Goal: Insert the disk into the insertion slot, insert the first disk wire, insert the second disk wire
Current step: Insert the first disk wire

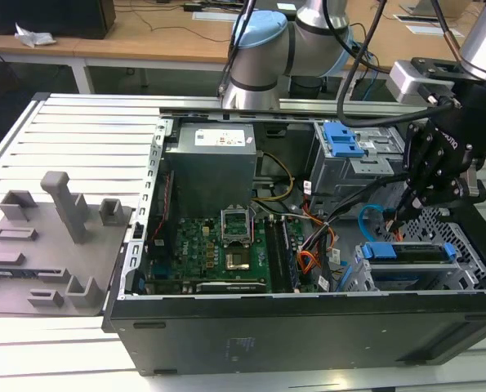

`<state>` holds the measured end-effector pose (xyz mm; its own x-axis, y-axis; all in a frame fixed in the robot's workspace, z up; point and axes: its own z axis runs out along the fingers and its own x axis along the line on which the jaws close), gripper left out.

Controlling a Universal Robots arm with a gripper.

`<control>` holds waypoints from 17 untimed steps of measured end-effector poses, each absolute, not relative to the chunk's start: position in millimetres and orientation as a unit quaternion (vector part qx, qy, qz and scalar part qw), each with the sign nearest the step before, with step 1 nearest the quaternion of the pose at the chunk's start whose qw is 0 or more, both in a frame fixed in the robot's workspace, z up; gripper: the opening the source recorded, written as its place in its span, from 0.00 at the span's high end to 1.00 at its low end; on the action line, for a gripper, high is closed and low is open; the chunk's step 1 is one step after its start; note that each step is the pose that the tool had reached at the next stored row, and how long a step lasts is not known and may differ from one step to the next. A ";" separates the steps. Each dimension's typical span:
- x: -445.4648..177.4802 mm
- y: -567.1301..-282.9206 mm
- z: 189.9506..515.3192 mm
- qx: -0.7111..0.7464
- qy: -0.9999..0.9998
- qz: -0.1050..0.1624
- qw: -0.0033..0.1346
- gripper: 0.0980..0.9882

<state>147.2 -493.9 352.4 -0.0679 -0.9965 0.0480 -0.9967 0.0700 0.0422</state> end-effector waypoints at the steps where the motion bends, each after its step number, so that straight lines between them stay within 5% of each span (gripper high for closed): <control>1: 147.2 -493.9 352.4 0.682 -0.731 0.001 0.032 0.92; 17: 147.2 -511.7 352.4 0.682 -0.731 0.001 0.032 0.92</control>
<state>147.2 -511.7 352.4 -0.0679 -0.9965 0.0480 -0.9967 0.0700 0.0422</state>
